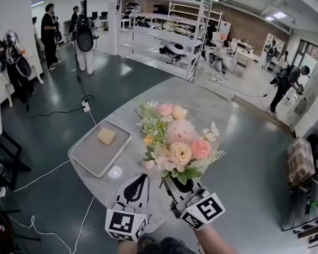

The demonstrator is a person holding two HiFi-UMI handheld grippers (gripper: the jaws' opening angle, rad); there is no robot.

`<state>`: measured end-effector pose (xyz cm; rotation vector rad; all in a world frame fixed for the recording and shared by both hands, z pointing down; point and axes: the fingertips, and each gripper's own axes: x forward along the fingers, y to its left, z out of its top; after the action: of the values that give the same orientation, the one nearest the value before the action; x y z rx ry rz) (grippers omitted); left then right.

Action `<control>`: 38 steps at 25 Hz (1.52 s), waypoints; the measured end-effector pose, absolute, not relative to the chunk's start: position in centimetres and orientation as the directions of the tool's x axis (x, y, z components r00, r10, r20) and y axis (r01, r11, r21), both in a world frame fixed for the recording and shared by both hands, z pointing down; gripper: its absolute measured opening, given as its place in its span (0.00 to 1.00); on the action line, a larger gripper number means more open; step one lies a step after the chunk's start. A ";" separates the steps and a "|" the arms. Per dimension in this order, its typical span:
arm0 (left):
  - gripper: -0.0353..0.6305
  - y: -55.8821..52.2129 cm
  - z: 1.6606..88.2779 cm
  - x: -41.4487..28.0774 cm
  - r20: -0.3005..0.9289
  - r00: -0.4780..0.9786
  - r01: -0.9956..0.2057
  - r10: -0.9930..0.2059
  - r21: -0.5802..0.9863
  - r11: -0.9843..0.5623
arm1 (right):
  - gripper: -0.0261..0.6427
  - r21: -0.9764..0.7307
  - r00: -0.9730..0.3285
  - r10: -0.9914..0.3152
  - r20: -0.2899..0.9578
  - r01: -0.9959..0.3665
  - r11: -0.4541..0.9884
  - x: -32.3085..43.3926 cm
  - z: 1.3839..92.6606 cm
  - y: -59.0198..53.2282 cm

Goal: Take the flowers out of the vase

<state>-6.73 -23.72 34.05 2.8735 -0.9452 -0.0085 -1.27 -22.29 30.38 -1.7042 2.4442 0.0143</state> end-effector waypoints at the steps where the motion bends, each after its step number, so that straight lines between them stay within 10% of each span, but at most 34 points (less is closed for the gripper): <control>1: 0.08 -23.5 33.9 -6.8 0.030 0.804 -0.593 -0.593 0.109 -0.798 | 0.13 -0.082 -0.341 -0.930 -0.136 -0.932 0.354 -1.3 30.3 -22.1; 38: 0.08 -10.7 33.6 -7.3 0.063 0.766 -0.643 -0.640 0.075 -0.762 | 0.13 -0.110 -0.387 -0.911 -0.144 -0.909 0.403 -0.9 29.2 -10.0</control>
<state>-7.29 -10.69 33.63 2.8650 -1.0437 0.0516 -0.94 -9.98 29.24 -1.6236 2.4748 -0.0189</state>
